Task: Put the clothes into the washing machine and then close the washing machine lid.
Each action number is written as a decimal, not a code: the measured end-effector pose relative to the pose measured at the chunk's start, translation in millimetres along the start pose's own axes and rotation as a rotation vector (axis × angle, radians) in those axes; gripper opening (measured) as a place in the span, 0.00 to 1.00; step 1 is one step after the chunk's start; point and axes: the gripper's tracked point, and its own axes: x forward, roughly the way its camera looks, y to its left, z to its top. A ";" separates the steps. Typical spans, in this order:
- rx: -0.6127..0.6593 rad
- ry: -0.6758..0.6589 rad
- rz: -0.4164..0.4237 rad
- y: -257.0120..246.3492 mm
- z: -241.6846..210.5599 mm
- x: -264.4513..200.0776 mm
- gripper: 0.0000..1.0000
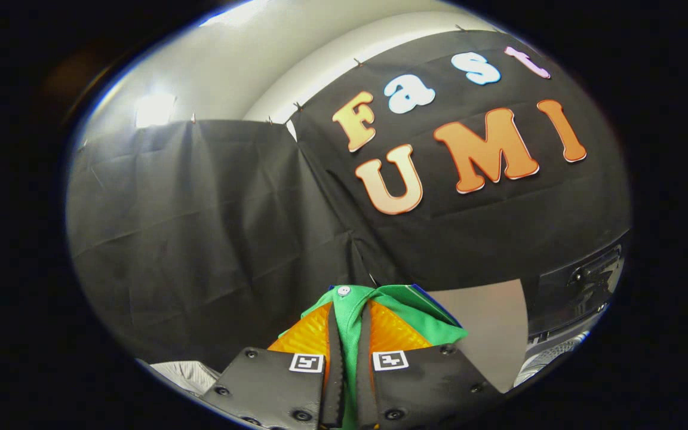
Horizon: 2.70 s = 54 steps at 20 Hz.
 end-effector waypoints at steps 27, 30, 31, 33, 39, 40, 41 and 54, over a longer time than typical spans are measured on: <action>-0.027 0.167 -0.350 -387.3 -3.5 -159.4 0.17; 0.011 0.255 -0.358 -413.2 -52.2 -153.5 0.17; 0.016 0.286 -0.357 -418.8 -67.5 -152.9 0.17; 0.025 0.353 -0.354 -428.0 -94.5 -135.7 0.17; 0.086 0.526 -0.358 -440.4 -191.6 -129.6 0.17; 0.092 0.547 -0.367 -444.8 -205.5 -127.4 0.17; 0.093 0.568 -0.379 -450.2 -217.3 -125.0 0.17; 0.192 0.867 -0.500 -501.3 -326.6 -120.3 0.17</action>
